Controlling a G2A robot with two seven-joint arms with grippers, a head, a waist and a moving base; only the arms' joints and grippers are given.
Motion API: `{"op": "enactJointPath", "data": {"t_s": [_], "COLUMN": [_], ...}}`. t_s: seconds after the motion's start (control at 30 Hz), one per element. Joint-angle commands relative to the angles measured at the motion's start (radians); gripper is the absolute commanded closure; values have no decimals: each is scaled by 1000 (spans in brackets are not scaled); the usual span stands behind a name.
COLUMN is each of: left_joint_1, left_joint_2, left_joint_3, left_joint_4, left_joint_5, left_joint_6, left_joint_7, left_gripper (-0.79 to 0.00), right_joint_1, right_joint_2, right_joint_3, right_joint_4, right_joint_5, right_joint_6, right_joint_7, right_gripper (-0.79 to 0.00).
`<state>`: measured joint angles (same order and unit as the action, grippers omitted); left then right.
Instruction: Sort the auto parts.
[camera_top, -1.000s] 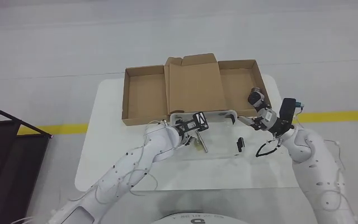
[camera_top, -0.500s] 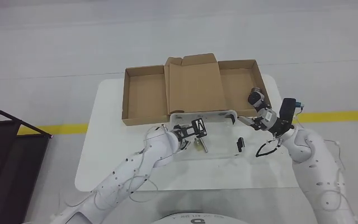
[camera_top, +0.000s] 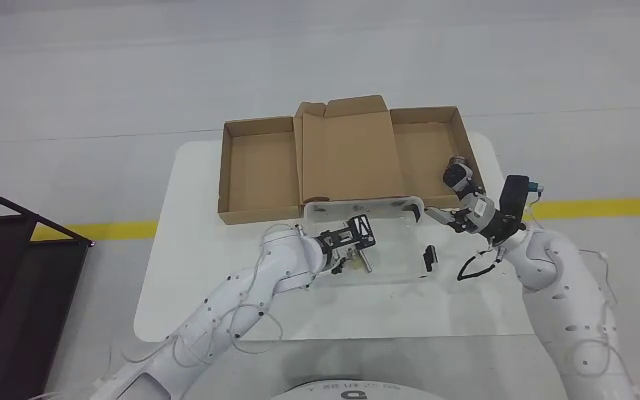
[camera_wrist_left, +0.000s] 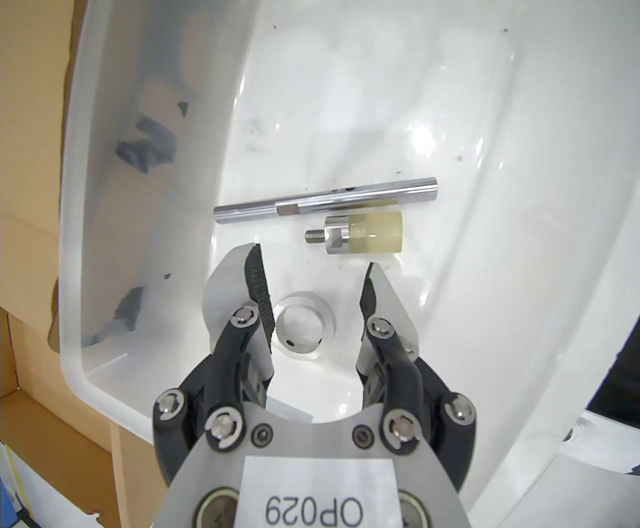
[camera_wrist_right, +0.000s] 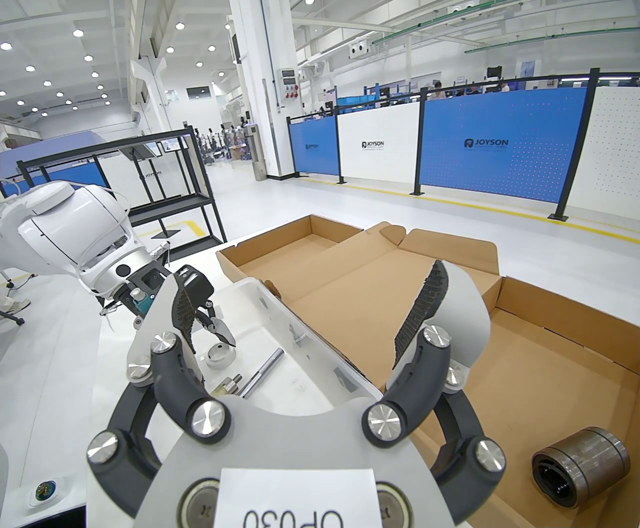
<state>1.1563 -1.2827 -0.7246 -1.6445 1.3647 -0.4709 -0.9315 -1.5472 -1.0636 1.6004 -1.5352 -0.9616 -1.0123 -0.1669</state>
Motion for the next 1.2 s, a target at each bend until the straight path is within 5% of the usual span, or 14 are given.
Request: {"op": "enactJointPath", "data": {"t_s": [0.0, 1.0, 1.1, 1.17], "left_joint_1": [-10, -122, -124, -125], "left_joint_2": [-6, -72, -74, -75], "left_joint_3": [14, 99, 102, 102], "left_joint_4": [21, 220, 225, 226], "left_joint_5": [-13, -113, -113, -110], "left_joint_6": [-2, 66, 60, 58], "left_joint_7": [6, 70, 78, 85], "left_gripper": [-379, -382, -320, -197], "right_joint_1": [0, 0, 0, 0], "right_joint_2": [0, 0, 0, 0], "right_joint_3": [0, 0, 0, 0], "right_joint_4": [0, 0, 0, 0], "right_joint_5": [0, 0, 0, 0], "right_joint_6": [0, 0, 0, 0], "right_joint_7": [0, 0, 0, 0], "right_gripper": [-785, -785, -785, -785]}}
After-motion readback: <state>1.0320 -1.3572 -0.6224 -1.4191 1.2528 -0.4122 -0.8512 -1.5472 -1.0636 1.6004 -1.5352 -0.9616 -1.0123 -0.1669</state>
